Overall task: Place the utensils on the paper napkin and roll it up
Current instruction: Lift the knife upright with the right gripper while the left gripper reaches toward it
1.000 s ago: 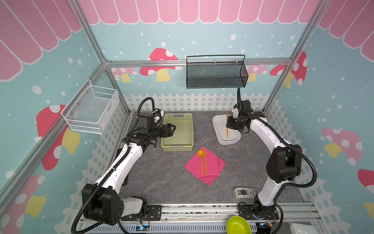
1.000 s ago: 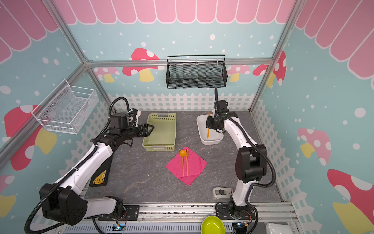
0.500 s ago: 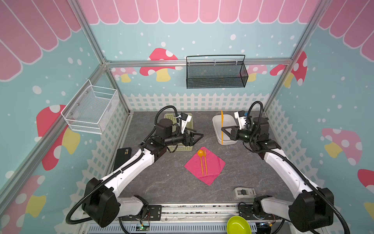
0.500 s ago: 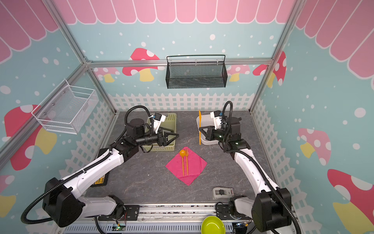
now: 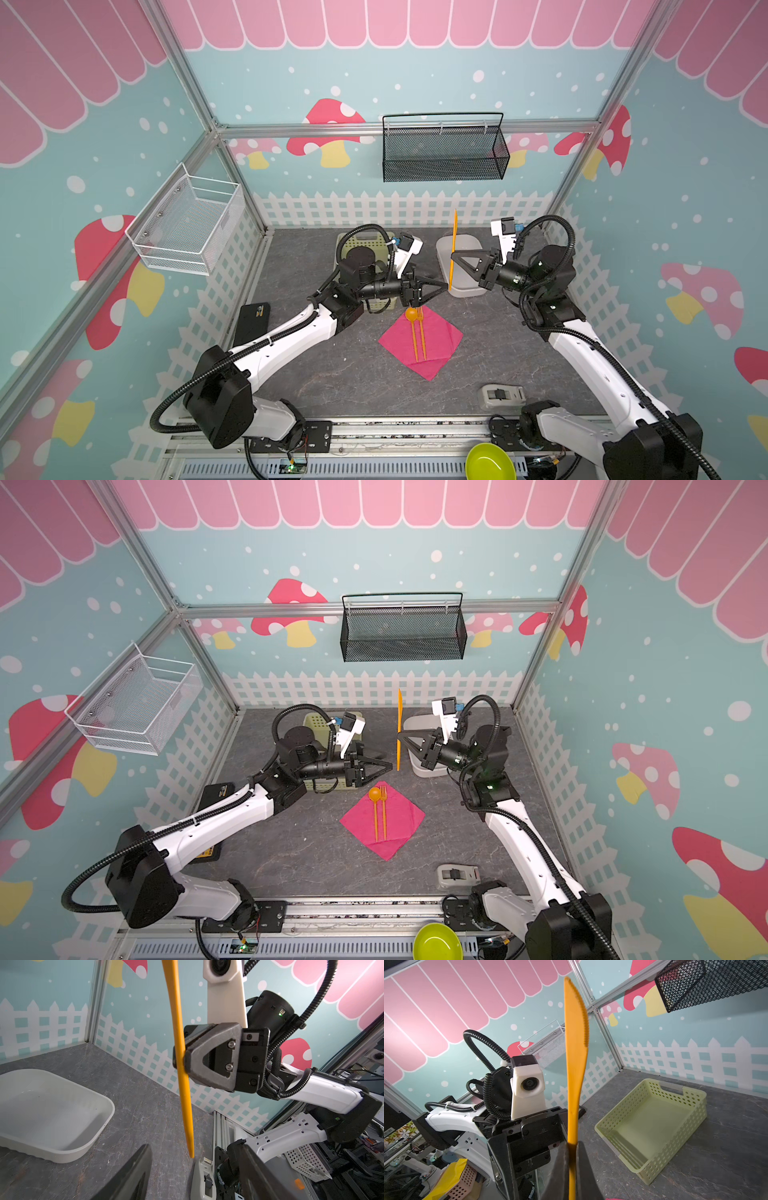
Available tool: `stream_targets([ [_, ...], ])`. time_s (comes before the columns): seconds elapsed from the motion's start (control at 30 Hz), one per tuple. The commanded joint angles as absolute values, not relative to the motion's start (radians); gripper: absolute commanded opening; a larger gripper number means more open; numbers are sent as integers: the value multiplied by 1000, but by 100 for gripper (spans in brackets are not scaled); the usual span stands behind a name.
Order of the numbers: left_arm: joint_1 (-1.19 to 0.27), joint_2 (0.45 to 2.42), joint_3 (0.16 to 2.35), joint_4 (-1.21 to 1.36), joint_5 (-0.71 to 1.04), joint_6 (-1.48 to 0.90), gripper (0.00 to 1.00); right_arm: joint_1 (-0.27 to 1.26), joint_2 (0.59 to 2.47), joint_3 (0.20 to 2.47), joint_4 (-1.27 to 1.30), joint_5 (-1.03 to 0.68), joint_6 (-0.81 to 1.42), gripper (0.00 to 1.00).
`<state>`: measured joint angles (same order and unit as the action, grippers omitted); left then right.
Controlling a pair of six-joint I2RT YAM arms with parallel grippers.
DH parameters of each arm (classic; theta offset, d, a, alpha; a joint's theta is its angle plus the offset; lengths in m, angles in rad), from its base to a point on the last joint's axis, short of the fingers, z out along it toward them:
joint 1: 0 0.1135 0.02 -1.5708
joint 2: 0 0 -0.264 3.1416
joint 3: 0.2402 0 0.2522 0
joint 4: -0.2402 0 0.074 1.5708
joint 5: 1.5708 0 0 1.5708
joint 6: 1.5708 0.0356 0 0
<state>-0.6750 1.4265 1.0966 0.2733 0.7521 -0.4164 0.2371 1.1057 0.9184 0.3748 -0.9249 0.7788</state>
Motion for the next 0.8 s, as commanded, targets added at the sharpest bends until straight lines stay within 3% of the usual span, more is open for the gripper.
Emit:
stream_targets([
  [0.0,-680,1452,1166,211,724,-401,67,254,1104,923,428,-945,810,0],
  [0.13,-689,1477,1184,225,766,-417,64,273,1110,922,427,-933,809,0],
  [0.37,-702,1496,1193,223,769,-414,49,291,1124,930,428,-923,815,0],
  [0.63,-703,1491,1190,202,738,-402,18,304,1122,928,417,-905,817,0],
  [0.77,-703,1481,1185,198,744,-399,7,305,1108,927,414,-900,810,4],
])
